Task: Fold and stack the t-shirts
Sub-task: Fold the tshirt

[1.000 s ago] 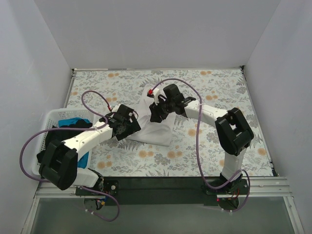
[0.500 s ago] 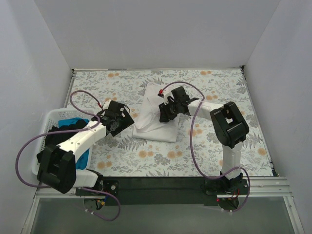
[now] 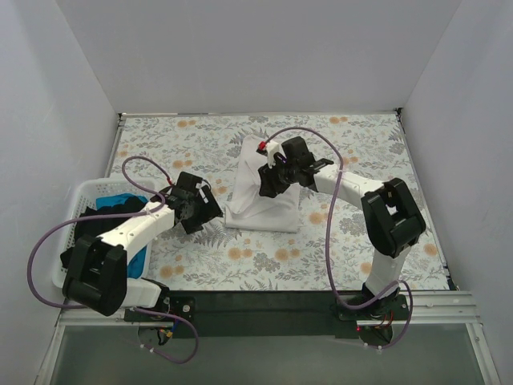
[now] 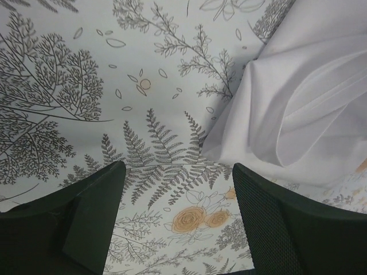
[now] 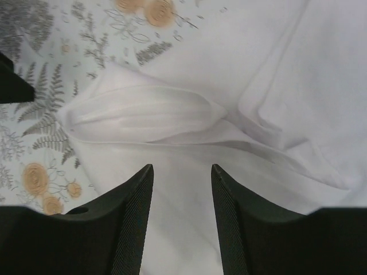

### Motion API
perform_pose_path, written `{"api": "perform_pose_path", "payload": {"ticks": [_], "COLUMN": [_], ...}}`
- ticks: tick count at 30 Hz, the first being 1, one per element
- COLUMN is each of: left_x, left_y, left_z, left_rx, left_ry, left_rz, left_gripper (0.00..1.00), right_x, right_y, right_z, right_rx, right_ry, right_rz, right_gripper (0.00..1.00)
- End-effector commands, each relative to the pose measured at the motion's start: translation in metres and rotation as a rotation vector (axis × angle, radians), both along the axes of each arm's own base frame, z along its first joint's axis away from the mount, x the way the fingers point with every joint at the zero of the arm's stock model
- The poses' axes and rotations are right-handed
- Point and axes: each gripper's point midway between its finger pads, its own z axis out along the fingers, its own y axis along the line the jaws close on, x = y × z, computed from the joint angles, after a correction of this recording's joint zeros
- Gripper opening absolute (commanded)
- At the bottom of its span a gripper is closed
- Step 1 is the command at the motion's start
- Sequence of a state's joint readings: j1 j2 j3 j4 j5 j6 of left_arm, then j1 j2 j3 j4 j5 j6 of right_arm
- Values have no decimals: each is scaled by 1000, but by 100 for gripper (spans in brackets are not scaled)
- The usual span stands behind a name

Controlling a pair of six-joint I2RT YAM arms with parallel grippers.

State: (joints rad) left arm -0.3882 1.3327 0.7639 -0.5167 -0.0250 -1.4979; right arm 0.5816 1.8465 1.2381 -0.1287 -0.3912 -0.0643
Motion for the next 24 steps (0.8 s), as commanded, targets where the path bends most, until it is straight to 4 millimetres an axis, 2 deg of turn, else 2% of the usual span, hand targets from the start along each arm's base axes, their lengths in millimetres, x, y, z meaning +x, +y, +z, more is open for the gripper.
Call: {"api": "perform_pose_path", "payload": {"ticks": [1,4,13,17,24], "left_x": [-12,-15,-18,-20,-22], "left_y": [-15,-11,-1,1,1], "left_z": [-1,-4,-7,-10,-14], "left_rx": [-83,-72,-32,-24,-21], "left_ry": [34,45,47,53,64], "left_rz": [-60,-35,2,2,-2], "left_gripper": [74,73,71,71,72], "right_x": [-12,-29,-52,-59,-73], "right_y": [29,46,85,94,102], "right_z": [51,54,25,11,8], "right_rx": [64,54,37,36,66], "right_ry": [-150,-181,-92,-31,23], "right_rz": [133,232,386,425,482], "right_gripper": [52,57,57,54,51]}}
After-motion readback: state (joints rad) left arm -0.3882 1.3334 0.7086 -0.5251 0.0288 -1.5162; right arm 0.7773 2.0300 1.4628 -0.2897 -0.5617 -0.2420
